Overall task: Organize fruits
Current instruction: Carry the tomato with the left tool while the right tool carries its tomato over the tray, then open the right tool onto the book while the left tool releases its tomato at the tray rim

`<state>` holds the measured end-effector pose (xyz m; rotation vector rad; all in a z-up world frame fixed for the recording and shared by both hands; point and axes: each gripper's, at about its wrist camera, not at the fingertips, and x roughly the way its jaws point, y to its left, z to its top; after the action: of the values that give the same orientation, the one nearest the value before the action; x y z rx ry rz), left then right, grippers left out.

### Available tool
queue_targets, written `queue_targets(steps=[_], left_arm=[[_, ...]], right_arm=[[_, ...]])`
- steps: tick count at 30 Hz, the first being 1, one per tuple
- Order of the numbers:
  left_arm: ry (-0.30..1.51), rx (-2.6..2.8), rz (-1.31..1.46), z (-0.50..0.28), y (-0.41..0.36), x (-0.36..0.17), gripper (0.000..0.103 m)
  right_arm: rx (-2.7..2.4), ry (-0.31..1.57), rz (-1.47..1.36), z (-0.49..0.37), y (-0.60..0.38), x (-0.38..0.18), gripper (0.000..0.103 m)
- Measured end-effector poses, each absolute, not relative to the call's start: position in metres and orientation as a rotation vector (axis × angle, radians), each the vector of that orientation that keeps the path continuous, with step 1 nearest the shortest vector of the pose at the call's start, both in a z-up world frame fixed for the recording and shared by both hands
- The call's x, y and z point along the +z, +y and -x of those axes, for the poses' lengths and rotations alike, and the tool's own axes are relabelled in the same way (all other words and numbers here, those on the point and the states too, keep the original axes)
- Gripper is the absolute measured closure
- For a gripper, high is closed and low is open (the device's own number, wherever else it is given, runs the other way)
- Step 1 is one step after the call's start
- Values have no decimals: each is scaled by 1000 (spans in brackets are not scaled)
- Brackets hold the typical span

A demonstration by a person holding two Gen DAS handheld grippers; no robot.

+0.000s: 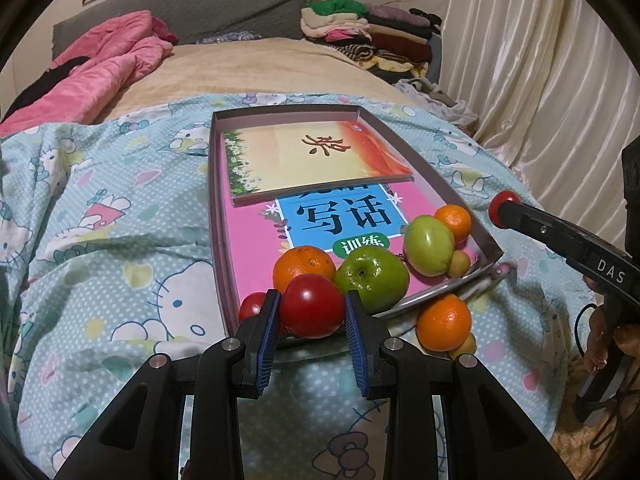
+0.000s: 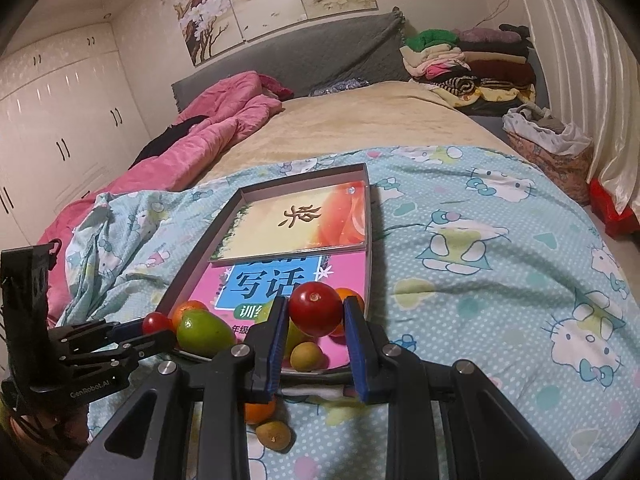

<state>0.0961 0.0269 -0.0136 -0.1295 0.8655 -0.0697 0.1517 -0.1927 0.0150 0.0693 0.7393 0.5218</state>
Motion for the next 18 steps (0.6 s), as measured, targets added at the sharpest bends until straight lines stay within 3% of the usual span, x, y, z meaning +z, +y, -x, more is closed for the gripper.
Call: queue_targets(steps=[18], left_arm=[[869, -59, 107, -100, 24, -17, 71]], right_arm=[[484, 804, 46, -158, -176, -6, 75]])
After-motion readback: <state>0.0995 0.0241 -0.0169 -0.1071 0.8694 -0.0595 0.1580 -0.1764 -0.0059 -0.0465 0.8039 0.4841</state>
